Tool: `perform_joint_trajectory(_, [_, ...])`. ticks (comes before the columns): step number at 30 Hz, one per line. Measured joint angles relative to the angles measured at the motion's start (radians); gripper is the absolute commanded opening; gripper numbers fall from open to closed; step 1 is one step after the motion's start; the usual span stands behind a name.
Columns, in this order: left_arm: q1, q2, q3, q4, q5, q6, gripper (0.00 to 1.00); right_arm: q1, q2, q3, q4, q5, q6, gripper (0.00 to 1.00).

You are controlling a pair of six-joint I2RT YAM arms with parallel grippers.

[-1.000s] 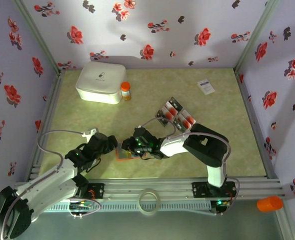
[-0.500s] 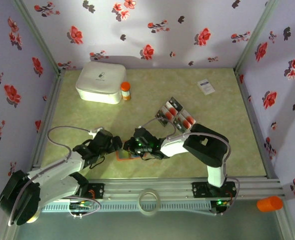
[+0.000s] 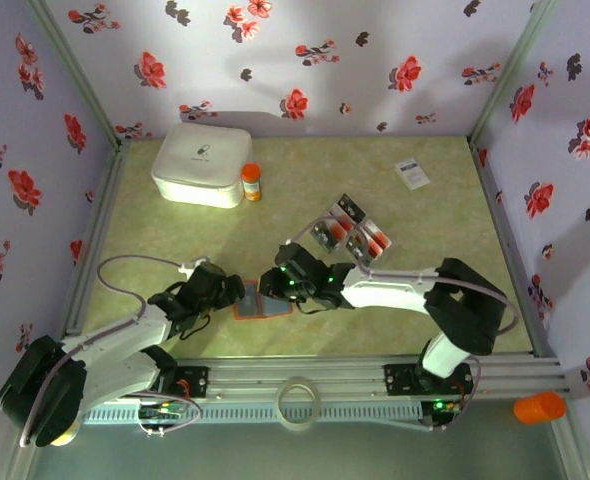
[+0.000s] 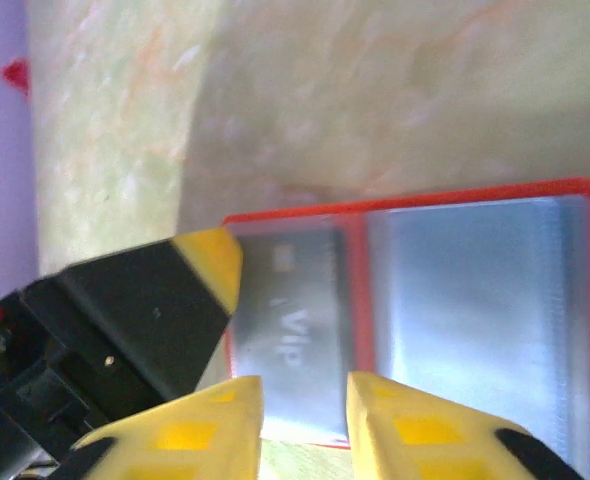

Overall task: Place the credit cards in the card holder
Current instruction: Flip over the card slot in the card holder, then rotate the card holder at the bottom-center of the table.

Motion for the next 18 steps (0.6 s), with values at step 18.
perform_joint_trajectory(18, [0.003,-0.002,-0.006,0.019,0.01,0.028,1.0,-0.055,0.15,0.156,-0.406,0.195,-0.288,0.27])
